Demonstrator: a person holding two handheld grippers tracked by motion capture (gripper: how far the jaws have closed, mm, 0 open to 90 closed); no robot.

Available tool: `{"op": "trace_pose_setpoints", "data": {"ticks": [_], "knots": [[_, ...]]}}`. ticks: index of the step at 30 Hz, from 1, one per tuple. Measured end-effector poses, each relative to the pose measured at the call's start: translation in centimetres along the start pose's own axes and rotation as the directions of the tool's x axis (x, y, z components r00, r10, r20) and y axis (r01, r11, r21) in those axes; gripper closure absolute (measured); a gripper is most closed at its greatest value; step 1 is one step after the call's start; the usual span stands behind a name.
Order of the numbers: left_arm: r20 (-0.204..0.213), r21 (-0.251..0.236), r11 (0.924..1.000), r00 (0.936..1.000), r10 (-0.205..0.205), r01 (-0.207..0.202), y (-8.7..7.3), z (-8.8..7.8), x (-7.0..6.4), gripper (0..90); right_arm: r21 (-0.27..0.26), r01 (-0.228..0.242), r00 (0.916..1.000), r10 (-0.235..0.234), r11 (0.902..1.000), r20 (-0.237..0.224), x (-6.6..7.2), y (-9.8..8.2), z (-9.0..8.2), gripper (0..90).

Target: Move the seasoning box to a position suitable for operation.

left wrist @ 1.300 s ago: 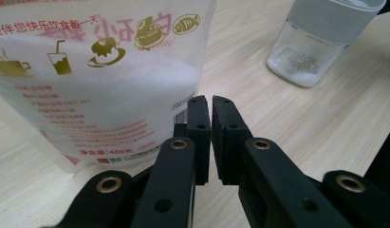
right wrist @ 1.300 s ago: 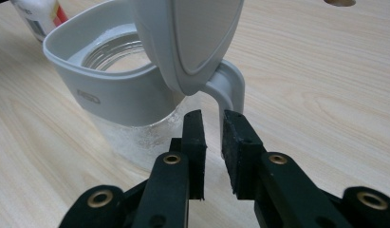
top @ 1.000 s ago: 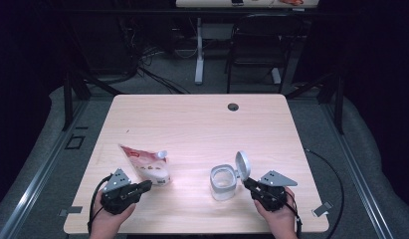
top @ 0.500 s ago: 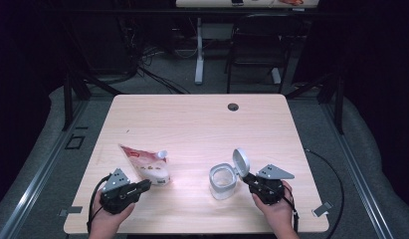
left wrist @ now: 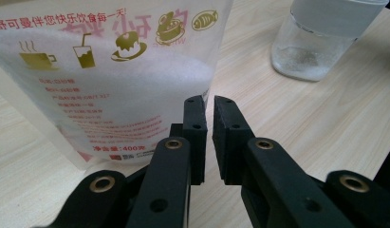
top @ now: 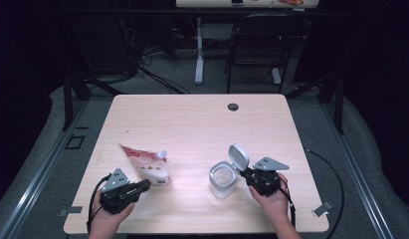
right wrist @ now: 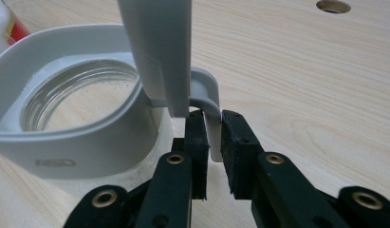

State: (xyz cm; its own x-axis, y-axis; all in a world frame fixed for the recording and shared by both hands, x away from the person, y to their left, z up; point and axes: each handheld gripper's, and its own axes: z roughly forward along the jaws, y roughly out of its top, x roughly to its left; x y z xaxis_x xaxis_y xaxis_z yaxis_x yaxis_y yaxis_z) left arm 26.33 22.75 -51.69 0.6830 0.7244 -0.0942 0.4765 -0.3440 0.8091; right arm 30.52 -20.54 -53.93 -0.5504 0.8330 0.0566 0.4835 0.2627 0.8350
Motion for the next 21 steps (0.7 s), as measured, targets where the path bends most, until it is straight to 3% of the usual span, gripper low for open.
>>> {"op": "trace_pose_setpoints", "data": {"ticks": [7,18,21], "knots": [[-0.001,0.0,1.0,1.0,0.0,0.0,0.0,0.0,0.1,84.1,0.002,-0.031,0.9993,0.031,0.9995,-0.018,-0.5,0.2,0.5,80.5],[0.002,0.001,1.0,1.0,0.005,-0.005,0.0,0.1,0.1,83.2,-0.002,-0.006,0.9996,0.006,1.0,-0.029,-0.7,0.8,1.5,80.2],[0.004,0.001,1.0,1.0,0.008,-0.008,0.0,0.1,0.0,82.6,-0.007,-0.026,0.9987,0.026,0.9996,-0.044,-0.8,0.9,1.8,80.1]]}}
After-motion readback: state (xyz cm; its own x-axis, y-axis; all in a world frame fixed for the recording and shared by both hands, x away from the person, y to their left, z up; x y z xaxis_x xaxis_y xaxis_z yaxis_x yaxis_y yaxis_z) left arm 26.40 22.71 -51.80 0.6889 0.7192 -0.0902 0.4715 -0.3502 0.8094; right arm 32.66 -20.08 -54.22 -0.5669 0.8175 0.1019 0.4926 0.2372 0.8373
